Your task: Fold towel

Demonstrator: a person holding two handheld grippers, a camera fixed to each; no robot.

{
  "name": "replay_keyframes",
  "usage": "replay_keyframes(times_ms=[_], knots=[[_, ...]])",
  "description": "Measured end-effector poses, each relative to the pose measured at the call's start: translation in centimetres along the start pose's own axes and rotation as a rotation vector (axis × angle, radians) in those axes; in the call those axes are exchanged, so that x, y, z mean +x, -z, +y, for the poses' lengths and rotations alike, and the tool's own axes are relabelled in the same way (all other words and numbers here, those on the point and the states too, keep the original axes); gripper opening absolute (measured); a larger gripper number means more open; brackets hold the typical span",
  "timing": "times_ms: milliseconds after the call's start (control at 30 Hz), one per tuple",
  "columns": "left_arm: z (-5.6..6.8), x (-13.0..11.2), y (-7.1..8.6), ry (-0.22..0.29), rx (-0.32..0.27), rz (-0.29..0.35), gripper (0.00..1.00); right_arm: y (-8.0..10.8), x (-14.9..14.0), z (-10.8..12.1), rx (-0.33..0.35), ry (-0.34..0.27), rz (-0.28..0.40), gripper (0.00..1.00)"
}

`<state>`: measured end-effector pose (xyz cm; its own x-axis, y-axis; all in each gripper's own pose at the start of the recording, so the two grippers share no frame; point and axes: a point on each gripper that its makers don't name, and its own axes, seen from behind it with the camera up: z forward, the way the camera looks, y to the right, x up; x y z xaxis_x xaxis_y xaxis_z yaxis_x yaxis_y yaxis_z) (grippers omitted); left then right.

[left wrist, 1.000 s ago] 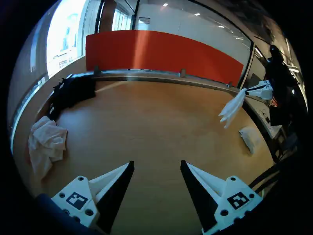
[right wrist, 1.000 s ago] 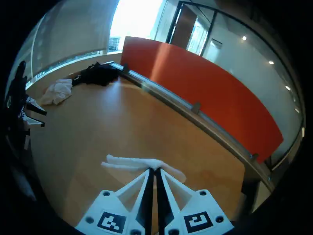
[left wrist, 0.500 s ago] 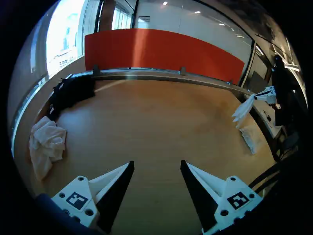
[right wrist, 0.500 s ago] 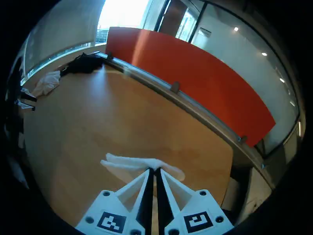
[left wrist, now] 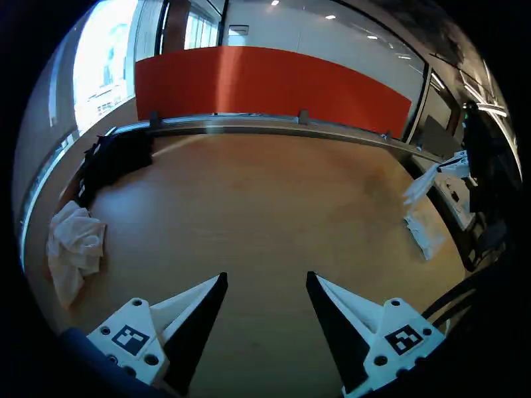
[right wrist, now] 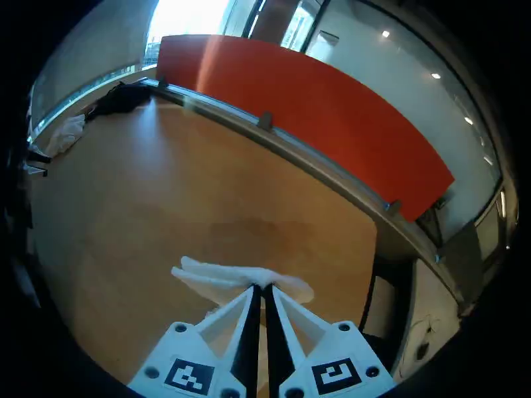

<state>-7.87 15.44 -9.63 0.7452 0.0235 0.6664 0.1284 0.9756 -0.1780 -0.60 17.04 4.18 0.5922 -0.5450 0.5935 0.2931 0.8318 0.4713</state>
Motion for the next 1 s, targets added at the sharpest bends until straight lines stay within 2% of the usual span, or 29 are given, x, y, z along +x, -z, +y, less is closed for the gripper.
replay_keyframes(times_ms=[400,700,1000], knots=[[1.2,0.4,0.0,-0.017,-0.021,-0.001,0.87,1.7,-3.8,0.1,-0.014,-0.038,-0.031,0.04],[1.9,-0.1,0.1,-0.027,-0.039,-0.006,0.87,3.8,-9.9,-0.6,-0.027,-0.097,-0.097,0.04],[2.3,-0.7,0.4,-0.04,-0.049,-0.014,0.88,4.0,-16.6,-2.0,-0.027,-0.18,-0.181,0.04]])
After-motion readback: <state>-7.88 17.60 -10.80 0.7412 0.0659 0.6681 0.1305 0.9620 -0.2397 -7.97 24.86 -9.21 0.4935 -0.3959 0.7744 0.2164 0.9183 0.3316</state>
